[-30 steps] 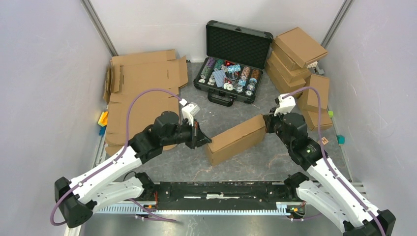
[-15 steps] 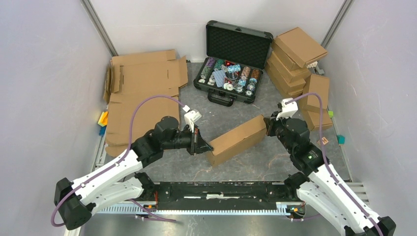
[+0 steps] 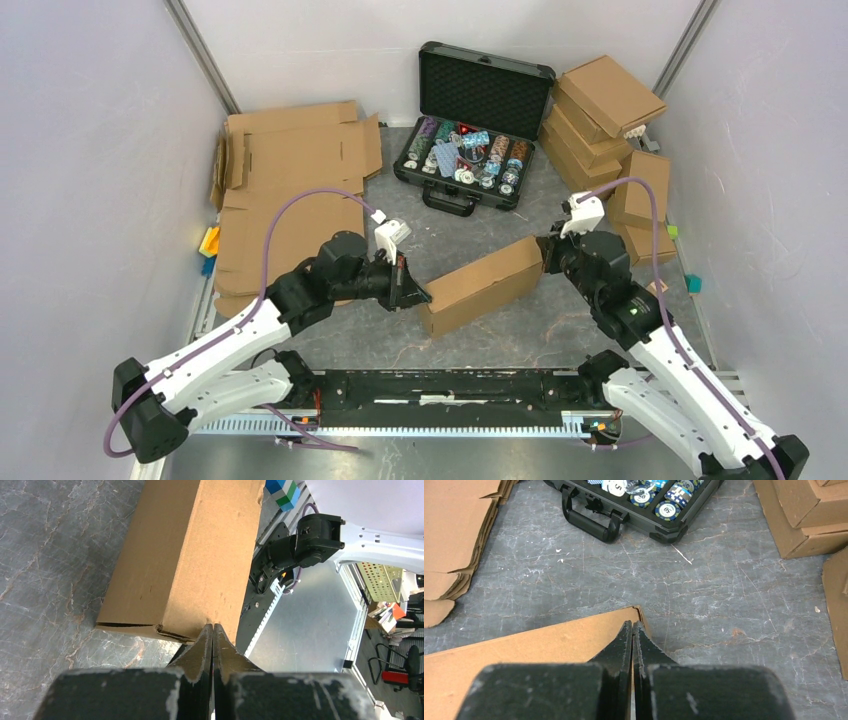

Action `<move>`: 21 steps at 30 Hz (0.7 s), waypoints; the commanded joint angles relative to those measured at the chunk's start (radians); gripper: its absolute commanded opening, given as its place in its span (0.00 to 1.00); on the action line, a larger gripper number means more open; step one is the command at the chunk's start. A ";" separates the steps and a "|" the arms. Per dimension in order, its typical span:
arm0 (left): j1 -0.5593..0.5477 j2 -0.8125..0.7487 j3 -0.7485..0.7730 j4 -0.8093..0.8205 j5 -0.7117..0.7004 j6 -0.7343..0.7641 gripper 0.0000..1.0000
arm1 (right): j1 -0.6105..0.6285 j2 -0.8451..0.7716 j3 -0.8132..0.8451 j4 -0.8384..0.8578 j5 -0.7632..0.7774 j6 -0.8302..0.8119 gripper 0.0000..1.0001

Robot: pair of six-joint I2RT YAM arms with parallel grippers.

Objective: Fold the paper box

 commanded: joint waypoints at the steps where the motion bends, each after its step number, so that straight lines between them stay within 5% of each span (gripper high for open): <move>1: 0.003 0.025 0.003 -0.105 -0.060 0.052 0.02 | 0.001 -0.024 0.021 -0.042 -0.011 -0.010 0.00; 8: 0.003 0.035 0.036 -0.077 -0.039 0.033 0.02 | 0.000 -0.077 -0.193 0.015 -0.032 0.057 0.00; 15: -0.004 0.002 0.117 -0.076 0.073 0.005 0.02 | 0.001 -0.065 -0.191 0.017 -0.031 0.052 0.00; 21: -0.005 -0.003 0.024 -0.036 0.068 -0.009 0.02 | 0.001 -0.062 -0.194 0.028 -0.039 0.051 0.00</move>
